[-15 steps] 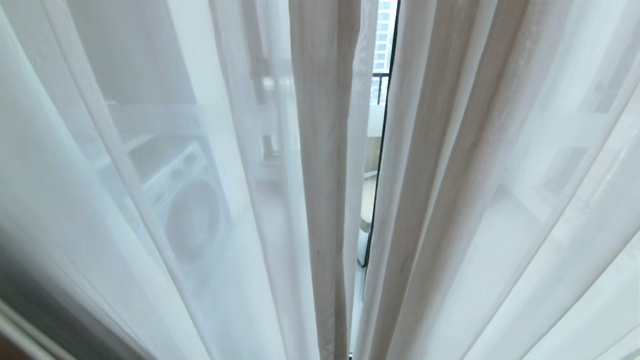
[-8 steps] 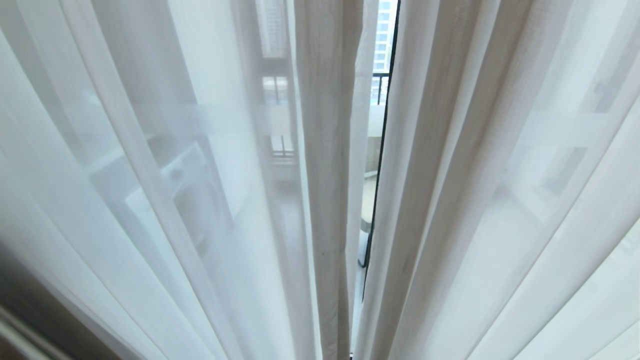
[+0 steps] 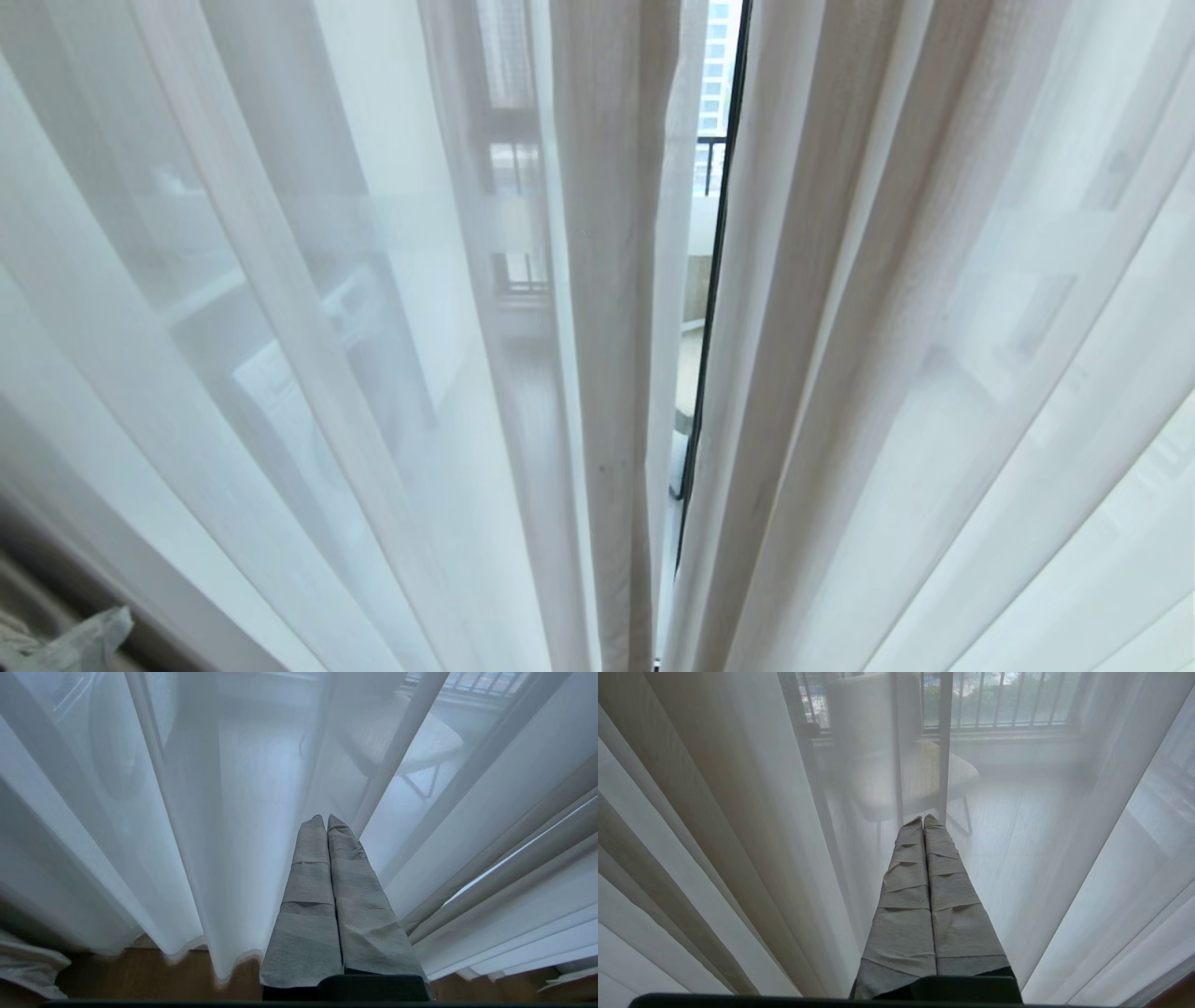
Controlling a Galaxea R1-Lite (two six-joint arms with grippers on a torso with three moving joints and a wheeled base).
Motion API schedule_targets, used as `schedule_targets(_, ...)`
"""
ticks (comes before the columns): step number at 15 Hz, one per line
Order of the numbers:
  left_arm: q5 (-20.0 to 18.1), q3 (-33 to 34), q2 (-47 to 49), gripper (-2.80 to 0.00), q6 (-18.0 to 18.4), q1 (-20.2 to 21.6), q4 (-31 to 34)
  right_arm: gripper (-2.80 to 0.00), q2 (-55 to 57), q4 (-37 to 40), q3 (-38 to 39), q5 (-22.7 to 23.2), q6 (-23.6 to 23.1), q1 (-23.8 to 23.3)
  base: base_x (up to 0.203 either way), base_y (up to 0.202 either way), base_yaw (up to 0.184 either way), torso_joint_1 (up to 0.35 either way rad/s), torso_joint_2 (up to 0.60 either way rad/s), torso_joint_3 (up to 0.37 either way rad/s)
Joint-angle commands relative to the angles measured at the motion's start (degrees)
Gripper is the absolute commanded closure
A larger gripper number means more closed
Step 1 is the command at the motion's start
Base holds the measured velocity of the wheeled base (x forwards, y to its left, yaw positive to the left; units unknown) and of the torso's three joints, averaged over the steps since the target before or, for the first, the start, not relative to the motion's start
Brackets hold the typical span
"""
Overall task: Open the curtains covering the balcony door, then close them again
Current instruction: Pull the outer curtains open on both sides
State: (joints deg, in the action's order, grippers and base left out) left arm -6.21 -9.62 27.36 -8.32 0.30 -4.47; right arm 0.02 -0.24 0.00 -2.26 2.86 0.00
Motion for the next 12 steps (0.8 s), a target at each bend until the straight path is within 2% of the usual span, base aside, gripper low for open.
schedule_targets(1, 6.5, 4.2, -12.1, 0.00, 1.4, -2.2, 2.7, 0.00, 0.0, 0.0, 0.0, 0.0, 0.0, 0.0, 0.000, 0.000, 0.000, 0.000, 0.00, 0.000)
schedule_targets(4, 8.3, 9.1, -20.5, 0.00, 4.8, -0.2, 3.2, 0.00, 0.0, 0.0, 0.0, 0.0, 0.0, 0.0, 0.000, 0.000, 0.000, 0.000, 0.00, 0.000)
schedule_targets(7, 8.5, 9.6, -26.9, 0.00, 5.1, 0.0, 2.6, 0.00, 0.0, 0.0, 0.0, 0.0, 0.0, 0.0, 0.000, 0.000, 0.000, 0.000, 0.00, 0.000)
schedule_targets(12, 8.5, 9.6, -27.3, 0.00, 5.1, 0.1, 1.6, 0.00, 0.0, 0.0, 0.0, 0.0, 0.0, 0.0, 0.000, 0.000, 0.000, 0.000, 0.00, 0.000)
